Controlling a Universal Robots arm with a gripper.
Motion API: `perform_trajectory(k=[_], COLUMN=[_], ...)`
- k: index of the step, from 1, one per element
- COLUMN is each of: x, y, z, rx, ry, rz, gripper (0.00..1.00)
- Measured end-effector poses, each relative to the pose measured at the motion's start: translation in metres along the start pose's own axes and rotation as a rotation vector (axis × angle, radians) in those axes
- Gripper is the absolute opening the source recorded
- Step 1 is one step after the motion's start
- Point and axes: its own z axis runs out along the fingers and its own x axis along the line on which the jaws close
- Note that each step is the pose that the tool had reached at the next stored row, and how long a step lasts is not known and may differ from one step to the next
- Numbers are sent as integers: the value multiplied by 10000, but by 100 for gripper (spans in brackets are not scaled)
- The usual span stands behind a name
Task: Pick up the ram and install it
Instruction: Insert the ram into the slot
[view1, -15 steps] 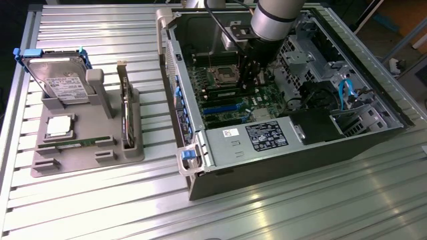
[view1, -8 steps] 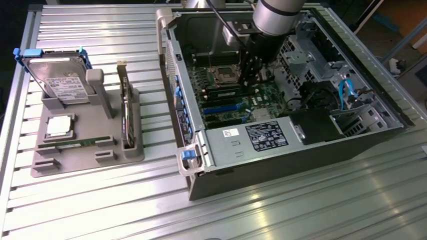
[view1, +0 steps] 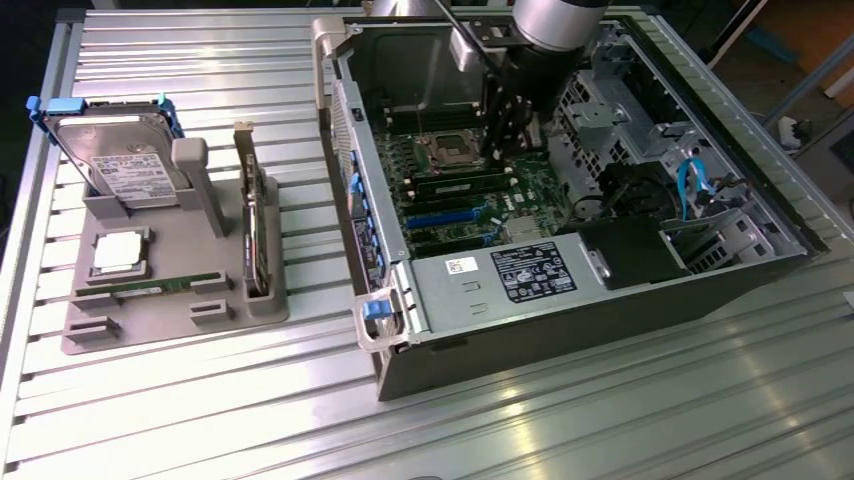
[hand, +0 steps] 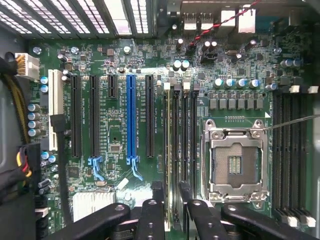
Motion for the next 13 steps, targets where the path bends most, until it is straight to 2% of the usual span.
perform_trajectory(k=[13], x=[-7], y=[5], z=[-242], rx=[0], ry=[0], rz=[-1], gripper=[25])
